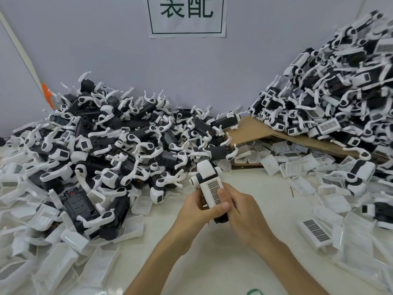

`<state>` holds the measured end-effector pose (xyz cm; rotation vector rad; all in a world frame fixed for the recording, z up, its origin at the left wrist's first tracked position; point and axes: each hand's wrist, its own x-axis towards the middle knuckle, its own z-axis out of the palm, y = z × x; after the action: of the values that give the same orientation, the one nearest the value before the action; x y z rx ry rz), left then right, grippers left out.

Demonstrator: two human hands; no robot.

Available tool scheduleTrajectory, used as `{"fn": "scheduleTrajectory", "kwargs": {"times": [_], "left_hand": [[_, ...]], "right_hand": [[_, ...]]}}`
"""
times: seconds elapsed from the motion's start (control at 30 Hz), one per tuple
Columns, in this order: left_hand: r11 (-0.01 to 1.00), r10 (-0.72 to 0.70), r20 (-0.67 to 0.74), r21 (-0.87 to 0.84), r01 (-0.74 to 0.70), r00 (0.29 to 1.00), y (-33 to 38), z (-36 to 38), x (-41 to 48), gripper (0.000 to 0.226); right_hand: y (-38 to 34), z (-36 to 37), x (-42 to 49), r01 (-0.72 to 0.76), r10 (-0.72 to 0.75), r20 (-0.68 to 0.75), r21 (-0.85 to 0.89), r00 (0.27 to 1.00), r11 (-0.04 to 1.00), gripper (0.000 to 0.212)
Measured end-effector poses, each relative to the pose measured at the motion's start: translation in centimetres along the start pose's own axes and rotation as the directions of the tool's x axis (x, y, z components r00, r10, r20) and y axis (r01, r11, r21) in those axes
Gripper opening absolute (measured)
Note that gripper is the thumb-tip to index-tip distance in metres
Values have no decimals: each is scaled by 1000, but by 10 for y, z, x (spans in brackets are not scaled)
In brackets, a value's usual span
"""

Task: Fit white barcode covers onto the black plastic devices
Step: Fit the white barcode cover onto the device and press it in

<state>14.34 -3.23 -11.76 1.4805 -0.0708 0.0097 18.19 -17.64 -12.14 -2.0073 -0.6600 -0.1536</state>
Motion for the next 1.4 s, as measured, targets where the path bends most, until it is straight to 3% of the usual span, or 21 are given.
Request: {"fn": "scheduleTrajectory", "kwargs": {"times": [0.4, 0.5, 0.53, 0.6, 0.67, 0.8, 0.93, 1.0, 1.13, 1.2, 1.33, 1.4], "left_hand": [[990, 107, -38, 101, -103, 994, -1, -3, 2, 31], [975, 143, -73, 181, -128, 987, -1, -3, 1, 31], [963, 154, -83, 236, -131, 985, -1, -4, 0, 31], [932, 166, -71, 338, -133, 983, 1, -6, -2, 32], [904, 166, -14, 401, -147, 986, 2, -9, -2, 35], [942, 135, 68, 299, -149, 989, 7, -17, -1, 38], [949, 258, -126, 217, -227, 958, 12, -32, 1, 24], [978, 207, -203, 59, -199, 957, 13, -40, 3, 28], [928, 75, -283, -332, -171, 956, 13, -57, 7, 46], [937, 54, -310, -313, -155, 949, 10, -58, 9, 52], [988, 53, -393, -112, -105, 918, -5, -50, 16, 37], [994, 101, -391, 6, -108, 915, -14, -48, 16, 30]], "right_hand": [[1, 0, 2, 23, -34, -181, -63, 983, 998, 44], [1, -3, 4, 52, -56, -263, -21, 963, 998, 8], [0, -6, 5, 31, -23, -288, 22, 957, 999, 21], [-2, -16, 8, 18, 14, -228, 134, 974, 991, 48], [-8, -25, 11, -4, 19, -82, 180, 996, 984, 58], [-22, -38, 21, -61, 43, 89, 211, 995, 975, 32], [-30, -53, 24, -186, 159, 129, 228, 979, 956, 24], [-33, -55, 17, -335, 275, 217, 327, 937, 884, 22], [-29, -49, -17, -569, 369, 432, 620, 822, 540, 35], [-24, -50, -36, -590, 385, 459, 714, 801, 376, 37], [-17, -53, -66, -570, 495, 450, 814, 743, 116, 43], [-18, -54, -73, -541, 530, 426, 838, 733, 75, 47]]}}
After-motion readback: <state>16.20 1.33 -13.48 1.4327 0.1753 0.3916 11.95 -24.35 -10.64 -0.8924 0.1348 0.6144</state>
